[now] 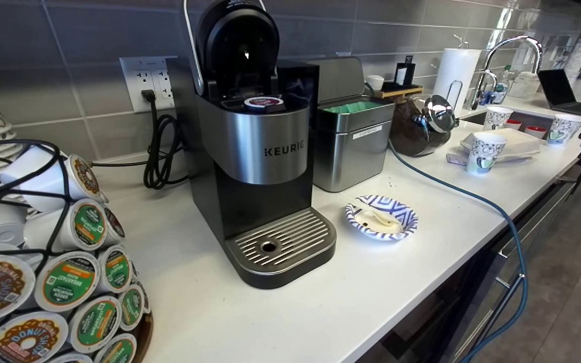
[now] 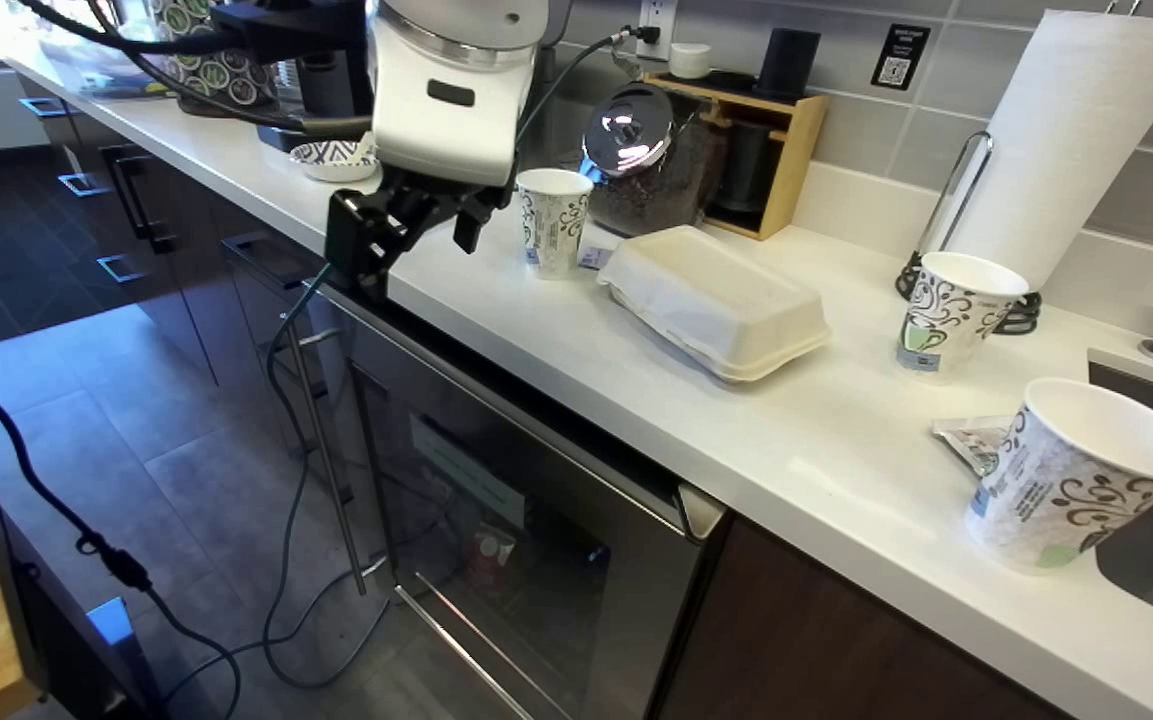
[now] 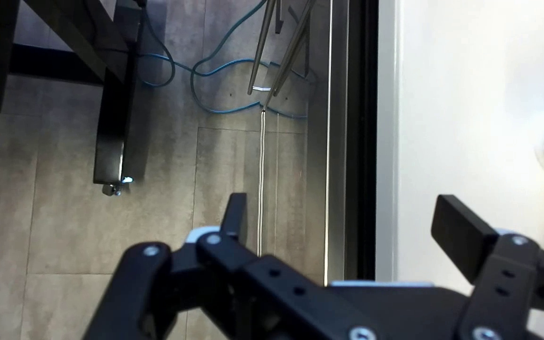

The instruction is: Open the lid of the disposable plate

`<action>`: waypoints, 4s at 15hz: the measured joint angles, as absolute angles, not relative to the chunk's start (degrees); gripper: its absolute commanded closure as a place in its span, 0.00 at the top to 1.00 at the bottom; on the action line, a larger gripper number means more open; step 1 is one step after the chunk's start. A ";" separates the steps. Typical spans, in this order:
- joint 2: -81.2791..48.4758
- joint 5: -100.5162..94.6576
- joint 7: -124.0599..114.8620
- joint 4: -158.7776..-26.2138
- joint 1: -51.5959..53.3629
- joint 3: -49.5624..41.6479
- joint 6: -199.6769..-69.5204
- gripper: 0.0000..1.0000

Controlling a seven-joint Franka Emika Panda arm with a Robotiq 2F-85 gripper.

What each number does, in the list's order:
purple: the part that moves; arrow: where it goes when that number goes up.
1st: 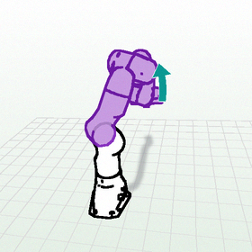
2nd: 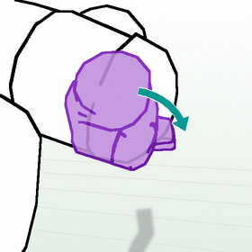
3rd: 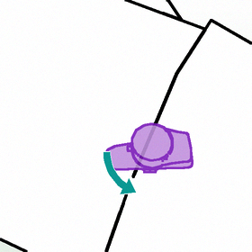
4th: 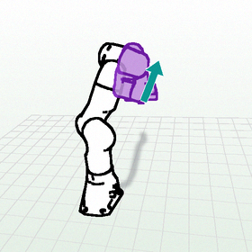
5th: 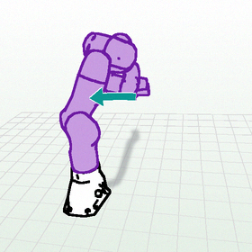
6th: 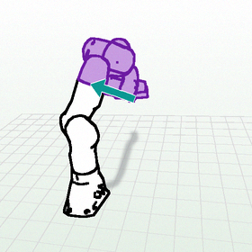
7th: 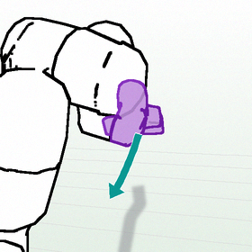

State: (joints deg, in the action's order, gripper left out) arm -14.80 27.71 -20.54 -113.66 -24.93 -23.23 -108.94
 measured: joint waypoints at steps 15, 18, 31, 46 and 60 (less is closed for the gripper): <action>-19.67 64.41 -22.51 -115.51 -25.24 -22.21 -126.40 1.00; -19.93 72.31 -20.85 -115.55 -25.05 -21.35 -134.30 1.00; -20.82 100.15 -9.14 -115.13 -21.94 -16.28 -154.59 1.00; -21.17 115.41 14.97 -113.17 -20.73 -17.80 -155.27 1.00; -25.86 134.68 56.09 -116.88 -21.08 -23.70 -124.52 1.00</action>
